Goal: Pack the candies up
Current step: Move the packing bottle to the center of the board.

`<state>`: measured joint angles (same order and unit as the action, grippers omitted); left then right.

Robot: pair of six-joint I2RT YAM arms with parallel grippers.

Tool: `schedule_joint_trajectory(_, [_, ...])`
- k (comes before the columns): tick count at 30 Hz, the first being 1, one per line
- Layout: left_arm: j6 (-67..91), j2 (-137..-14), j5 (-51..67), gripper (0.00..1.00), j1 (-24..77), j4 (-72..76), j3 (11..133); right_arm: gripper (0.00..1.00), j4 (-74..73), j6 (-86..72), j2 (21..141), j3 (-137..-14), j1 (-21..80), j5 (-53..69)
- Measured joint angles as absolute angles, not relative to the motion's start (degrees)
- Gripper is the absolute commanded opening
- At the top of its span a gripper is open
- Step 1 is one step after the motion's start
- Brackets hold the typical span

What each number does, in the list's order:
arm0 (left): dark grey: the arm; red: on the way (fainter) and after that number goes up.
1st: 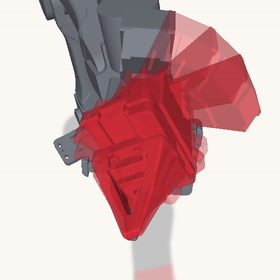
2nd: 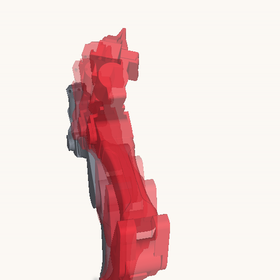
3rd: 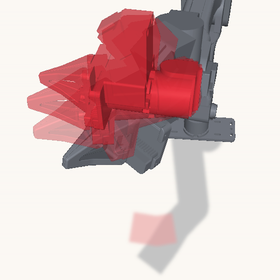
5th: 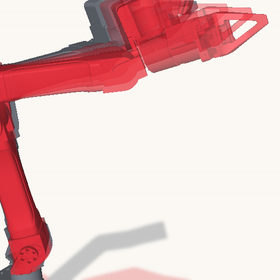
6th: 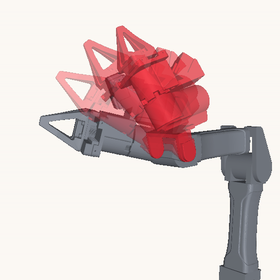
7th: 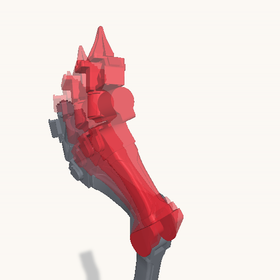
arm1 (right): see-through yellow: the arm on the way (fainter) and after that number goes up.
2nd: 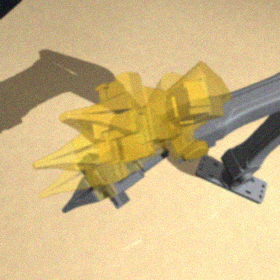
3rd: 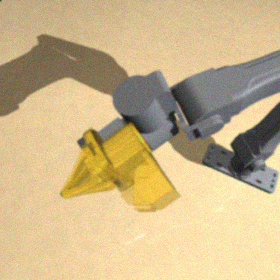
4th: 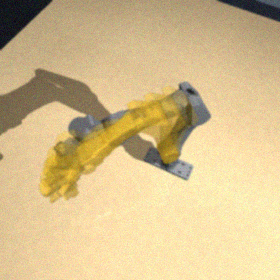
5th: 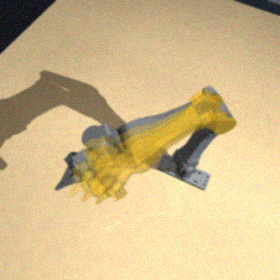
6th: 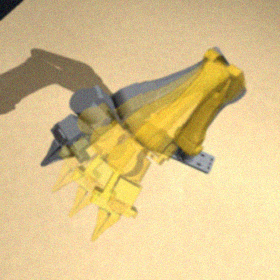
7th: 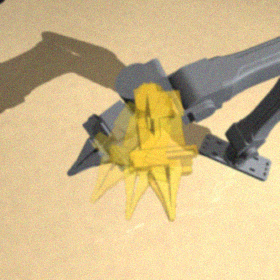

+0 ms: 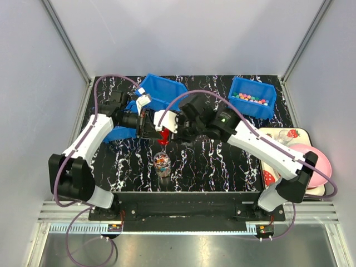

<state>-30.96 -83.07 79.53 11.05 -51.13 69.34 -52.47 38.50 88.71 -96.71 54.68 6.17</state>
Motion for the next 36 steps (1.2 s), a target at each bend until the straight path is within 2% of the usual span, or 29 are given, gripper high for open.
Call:
schedule_joint_trajectory(5, [-13.8, -85.4, 76.7, 0.0, 10.4, -43.8, 69.8, 0.75, -46.9, 37.5, 91.1, -96.8, 58.2, -0.1])
schedule_joint_trajectory(10, [-2.2, -87.6, 74.3, 0.0, 10.2, -38.0, 69.8, 0.77, -44.4, 35.6, 94.6, -97.1, 59.6, -3.9])
schedule_joint_trajectory(24, [4.4, -89.2, 74.6, 0.0, 10.1, -34.9, 69.9, 0.79, -41.1, 32.6, 99.4, -98.2, 59.6, -8.0])
schedule_joint_trajectory(31, [4.6, -89.1, 75.3, 0.0, 10.1, -34.5, 69.9, 0.75, -40.1, 32.6, 99.5, -98.2, 59.6, -8.8])
schedule_joint_trajectory(34, [4.6, -89.1, 75.5, 0.0, 10.1, -34.3, 69.9, 0.69, -40.1, 32.6, 99.5, -98.2, 59.6, -8.6])
schedule_joint_trajectory(36, [4.6, -89.1, 75.5, 0.0, 10.1, -34.2, 69.9, 0.61, -40.1, 32.6, 99.5, -98.2, 59.6, -8.4])
